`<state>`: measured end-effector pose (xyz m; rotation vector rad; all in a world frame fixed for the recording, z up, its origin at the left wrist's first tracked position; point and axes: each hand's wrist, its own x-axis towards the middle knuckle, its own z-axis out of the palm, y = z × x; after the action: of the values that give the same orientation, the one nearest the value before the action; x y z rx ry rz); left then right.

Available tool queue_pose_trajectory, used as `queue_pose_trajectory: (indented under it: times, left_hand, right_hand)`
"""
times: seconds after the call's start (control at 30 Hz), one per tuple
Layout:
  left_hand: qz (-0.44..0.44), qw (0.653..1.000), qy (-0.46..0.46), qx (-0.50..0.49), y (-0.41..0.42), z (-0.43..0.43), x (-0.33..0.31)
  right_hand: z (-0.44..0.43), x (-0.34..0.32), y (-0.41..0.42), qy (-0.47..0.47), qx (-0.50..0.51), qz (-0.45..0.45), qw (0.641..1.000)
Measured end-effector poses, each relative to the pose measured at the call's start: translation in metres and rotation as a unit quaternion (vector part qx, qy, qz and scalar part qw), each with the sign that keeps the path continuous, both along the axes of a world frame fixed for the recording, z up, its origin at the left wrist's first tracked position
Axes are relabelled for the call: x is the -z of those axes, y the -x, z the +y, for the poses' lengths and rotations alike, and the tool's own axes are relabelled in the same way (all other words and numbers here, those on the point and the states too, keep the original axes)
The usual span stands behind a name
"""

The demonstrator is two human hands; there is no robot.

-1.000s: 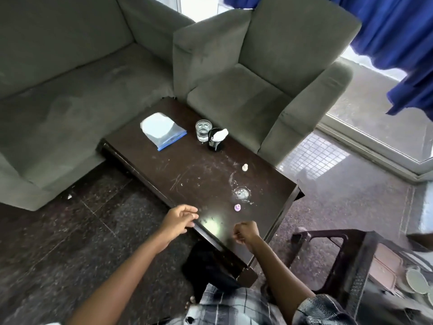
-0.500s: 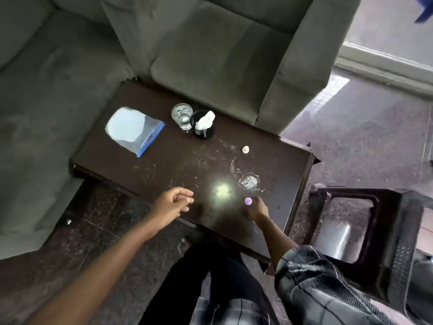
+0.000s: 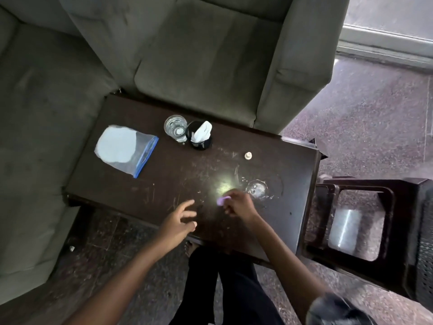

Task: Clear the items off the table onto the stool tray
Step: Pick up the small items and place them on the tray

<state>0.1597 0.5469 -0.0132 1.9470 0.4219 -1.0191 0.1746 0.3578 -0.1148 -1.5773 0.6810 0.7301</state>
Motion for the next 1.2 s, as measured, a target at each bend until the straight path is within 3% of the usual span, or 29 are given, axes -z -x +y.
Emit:
queue_pose_trajectory:
  times: [0.1, 0.2, 0.33, 0.37, 0.43, 0.5, 0.53, 0.67, 0.73, 0.87, 1.0, 1.1, 1.2]
  left_hand:
    - [-0.02, 0.999, 0.042, 0.015, -0.016, -0.008, -0.002]
    - [-0.086, 0.996, 0.021, 0.02, -0.029, -0.014, -0.002]
    - [-0.101, 0.994, -0.045, 0.001, -0.038, -0.006, 0.001]
    - [-0.087, 0.995, -0.04, -0.018, -0.038, -0.004, 0.003]
    - [-0.071, 0.996, -0.03, -0.041, -0.041, -0.003, 0.005]
    - [-0.072, 0.995, -0.014, -0.073, -0.043, -0.003, 0.009]
    - [-0.079, 0.992, -0.005, -0.095, -0.044, -0.003, 0.01]
    - [-0.128, 0.98, 0.002, -0.151, -0.047, -0.006, 0.013]
    - [-0.136, 0.978, 0.002, -0.159, -0.047, -0.006, 0.016]
    - [-0.129, 0.979, 0.001, -0.159, -0.047, -0.004, 0.018]
    - [-0.131, 0.979, 0.0, -0.155, -0.05, -0.007, 0.013]
    - [-0.132, 0.979, 0.009, -0.155, -0.053, -0.013, 0.007]
    - [-0.136, 0.981, 0.023, -0.137, -0.053, -0.02, -0.001]
  right_hand:
    - [0.024, -0.052, -0.009, -0.158, -0.068, -0.072, 0.983]
    - [0.028, -0.067, -0.019, -0.199, -0.107, -0.109, 0.968]
    - [0.01, -0.055, -0.044, -0.226, -0.11, -0.059, 0.966]
    - [0.004, -0.042, -0.054, -0.182, -0.085, -0.06, 0.978]
    - [-0.01, -0.007, -0.075, 0.03, -0.063, -0.076, 0.995]
    - [-0.028, 0.03, -0.093, 0.251, -0.128, -0.066, 0.957]
    - [-0.037, 0.043, -0.099, 0.306, -0.173, -0.047, 0.935]
    - [-0.055, 0.074, -0.115, 0.381, -0.348, -0.031, 0.856]
    - [-0.056, 0.085, -0.123, 0.374, -0.377, -0.032, 0.847]
    - [-0.049, 0.086, -0.128, 0.369, -0.326, -0.057, 0.868]
    - [-0.042, 0.077, -0.114, 0.346, -0.162, -0.079, 0.921]
    - [-0.038, 0.051, -0.1, 0.251, 0.005, -0.077, 0.965]
    - [-0.03, 0.008, -0.079, 0.086, 0.157, -0.068, 0.981]
